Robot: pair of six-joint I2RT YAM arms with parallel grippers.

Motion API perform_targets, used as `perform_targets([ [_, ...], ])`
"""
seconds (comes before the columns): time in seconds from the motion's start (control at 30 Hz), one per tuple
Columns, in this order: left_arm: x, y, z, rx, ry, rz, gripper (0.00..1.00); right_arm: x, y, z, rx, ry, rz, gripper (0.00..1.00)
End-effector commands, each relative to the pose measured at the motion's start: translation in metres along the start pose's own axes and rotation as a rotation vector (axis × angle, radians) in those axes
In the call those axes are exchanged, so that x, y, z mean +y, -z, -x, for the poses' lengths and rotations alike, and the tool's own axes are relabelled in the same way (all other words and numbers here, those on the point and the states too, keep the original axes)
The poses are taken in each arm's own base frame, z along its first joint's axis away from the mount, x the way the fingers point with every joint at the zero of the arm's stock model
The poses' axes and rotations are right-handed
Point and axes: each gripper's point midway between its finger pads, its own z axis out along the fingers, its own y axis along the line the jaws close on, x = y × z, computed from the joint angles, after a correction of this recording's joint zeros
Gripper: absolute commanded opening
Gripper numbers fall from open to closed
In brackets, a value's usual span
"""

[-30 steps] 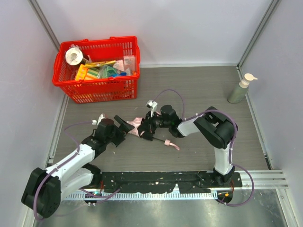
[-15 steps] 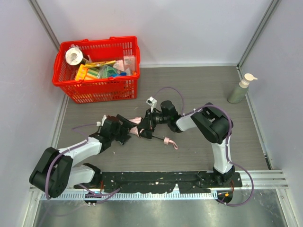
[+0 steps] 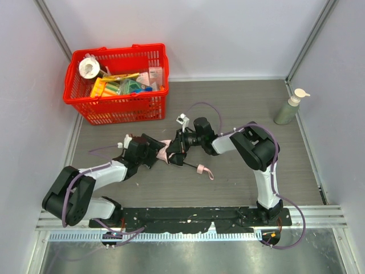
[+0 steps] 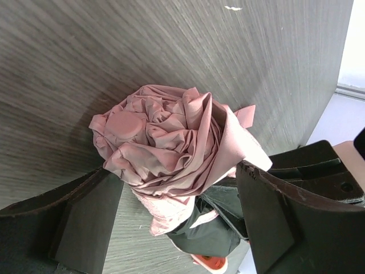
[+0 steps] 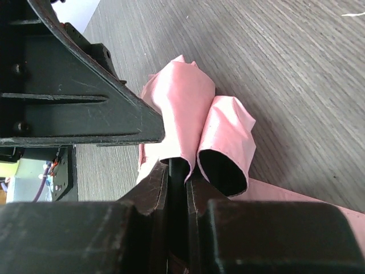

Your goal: Put away the umbrella

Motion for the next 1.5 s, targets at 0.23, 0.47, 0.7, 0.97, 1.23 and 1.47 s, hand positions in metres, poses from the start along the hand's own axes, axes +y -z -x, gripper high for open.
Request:
perform_targets([
  [0.23,0.11,-0.001,0.005,-0.084,-0.195,0.395,0.79,-0.073,0.04,-0.165,0.477,-0.401,-0.309,0.01],
  [0.47,0.114,-0.008,-0.004,-0.047,-0.195,0.394,0.86,-0.068,0.042,-0.166,0.476,-0.383,-0.283,0.01],
  [0.7,0.112,-0.023,-0.017,0.017,-0.204,0.349,0.58,-0.053,0.036,-0.156,0.522,-0.25,-0.289,0.01],
  [0.97,0.105,-0.023,-0.02,0.053,-0.252,0.355,0.18,-0.056,0.042,-0.151,0.531,-0.197,-0.345,0.01],
  [1.23,0.108,-0.02,-0.026,0.092,-0.249,0.38,0.0,-0.044,0.056,-0.103,0.461,-0.129,-0.464,0.36],
  [1.47,0.106,-0.013,-0.028,0.106,-0.24,0.377,0.0,-0.016,0.081,-0.025,0.274,0.082,-0.552,0.5],
])
